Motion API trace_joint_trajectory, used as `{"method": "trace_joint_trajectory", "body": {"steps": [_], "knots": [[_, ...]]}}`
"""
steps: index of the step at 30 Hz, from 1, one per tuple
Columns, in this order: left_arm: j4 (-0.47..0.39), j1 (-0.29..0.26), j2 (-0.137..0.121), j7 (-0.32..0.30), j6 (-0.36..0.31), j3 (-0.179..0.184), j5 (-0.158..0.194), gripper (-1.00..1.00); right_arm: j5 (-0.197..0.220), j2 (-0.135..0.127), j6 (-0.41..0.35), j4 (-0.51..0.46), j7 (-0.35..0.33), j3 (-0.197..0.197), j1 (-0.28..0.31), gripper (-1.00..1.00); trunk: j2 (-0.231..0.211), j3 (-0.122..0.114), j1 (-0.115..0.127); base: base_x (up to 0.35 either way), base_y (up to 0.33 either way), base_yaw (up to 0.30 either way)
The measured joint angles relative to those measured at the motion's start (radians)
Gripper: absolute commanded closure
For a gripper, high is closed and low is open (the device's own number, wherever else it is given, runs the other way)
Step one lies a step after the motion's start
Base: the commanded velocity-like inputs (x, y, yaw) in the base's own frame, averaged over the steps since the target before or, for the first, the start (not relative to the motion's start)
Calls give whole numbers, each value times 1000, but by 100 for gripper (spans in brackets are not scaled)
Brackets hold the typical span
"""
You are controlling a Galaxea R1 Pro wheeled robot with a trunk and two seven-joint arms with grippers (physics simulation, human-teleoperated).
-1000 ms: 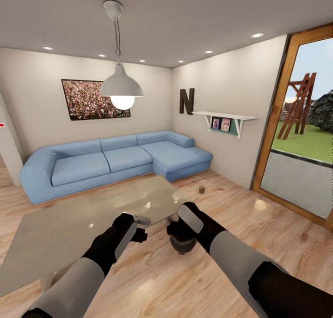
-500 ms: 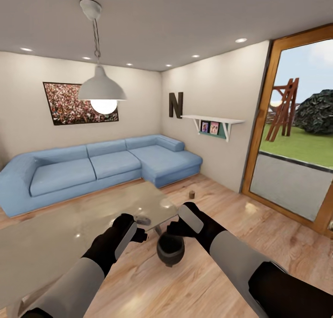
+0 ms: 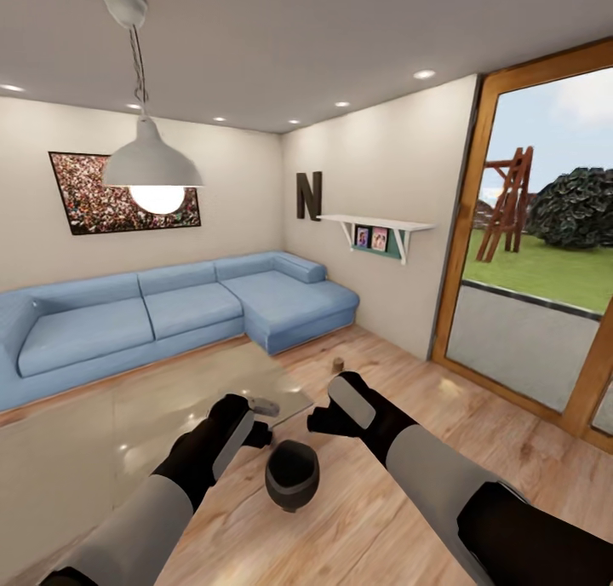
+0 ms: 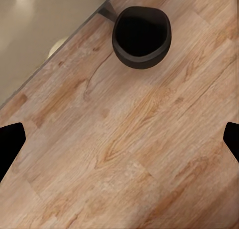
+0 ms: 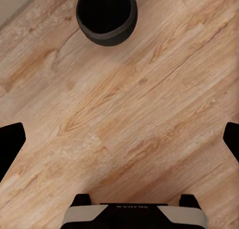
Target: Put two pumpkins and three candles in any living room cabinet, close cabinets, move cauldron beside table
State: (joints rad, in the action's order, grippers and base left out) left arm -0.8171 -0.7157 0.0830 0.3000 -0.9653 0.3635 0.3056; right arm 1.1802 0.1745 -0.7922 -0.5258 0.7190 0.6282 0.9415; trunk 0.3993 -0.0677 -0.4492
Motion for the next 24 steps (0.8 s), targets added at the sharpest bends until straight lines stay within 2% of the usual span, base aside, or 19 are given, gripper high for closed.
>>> {"method": "trace_joint_trajectory", "body": {"steps": [6, 16, 24], "knots": [[0, 0, 0, 0, 0, 7, 0, -100, 0, 0, 0, 0, 0, -19, 0, -100, 0, 0, 0, 230, -225, -1], [0, 0, 2, 1, 1, 9, 0, -100, 0, 0, 0, 0, 0, -23, 0, -100, 0, 1, 0, 230, -225, 0], [0, 0, 3, 4, 1, 10, 0, -100, 0, 0, 0, 1, 0, -22, 0, -100, 0, 11, 0, 230, -225, 0]]}}
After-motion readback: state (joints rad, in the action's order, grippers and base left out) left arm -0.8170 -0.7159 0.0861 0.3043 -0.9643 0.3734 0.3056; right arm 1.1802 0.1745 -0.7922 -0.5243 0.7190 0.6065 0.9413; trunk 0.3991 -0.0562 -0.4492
